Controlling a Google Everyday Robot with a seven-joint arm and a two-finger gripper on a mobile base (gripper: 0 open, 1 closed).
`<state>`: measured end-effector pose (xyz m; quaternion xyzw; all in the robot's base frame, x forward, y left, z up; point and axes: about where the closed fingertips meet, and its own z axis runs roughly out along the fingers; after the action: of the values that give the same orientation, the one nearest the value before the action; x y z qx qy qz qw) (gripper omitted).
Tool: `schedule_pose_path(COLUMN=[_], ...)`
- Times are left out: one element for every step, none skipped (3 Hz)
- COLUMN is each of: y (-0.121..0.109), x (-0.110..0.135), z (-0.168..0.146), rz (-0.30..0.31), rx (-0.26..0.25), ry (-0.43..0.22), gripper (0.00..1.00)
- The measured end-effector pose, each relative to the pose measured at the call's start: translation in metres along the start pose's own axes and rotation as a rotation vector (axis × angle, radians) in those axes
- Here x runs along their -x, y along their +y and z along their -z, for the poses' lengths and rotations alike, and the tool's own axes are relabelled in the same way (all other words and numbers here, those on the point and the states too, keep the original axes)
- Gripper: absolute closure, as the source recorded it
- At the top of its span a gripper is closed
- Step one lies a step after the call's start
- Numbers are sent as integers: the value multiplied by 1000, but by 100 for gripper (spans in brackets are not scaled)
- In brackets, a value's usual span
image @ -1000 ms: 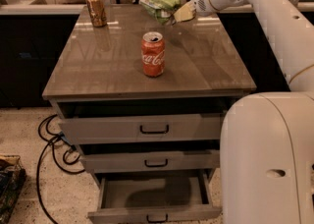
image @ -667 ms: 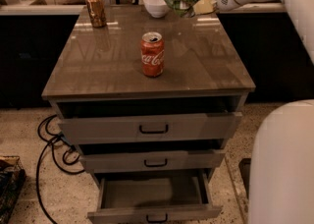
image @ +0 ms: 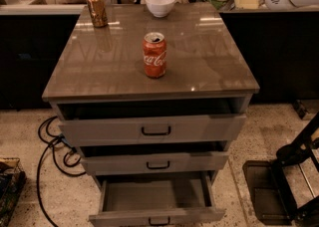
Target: Place green jalapeno chip bag into bottom drawer
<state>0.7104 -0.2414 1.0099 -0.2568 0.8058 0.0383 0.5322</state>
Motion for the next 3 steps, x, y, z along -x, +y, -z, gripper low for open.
schedule_pose_path(y=[21, 48, 72], x=[-34, -71, -102], z=[39, 74, 113], rz=[-5, -14, -33], rx=[-10, 3, -3], ry=[41, 104, 155], gripper=[100, 100, 100])
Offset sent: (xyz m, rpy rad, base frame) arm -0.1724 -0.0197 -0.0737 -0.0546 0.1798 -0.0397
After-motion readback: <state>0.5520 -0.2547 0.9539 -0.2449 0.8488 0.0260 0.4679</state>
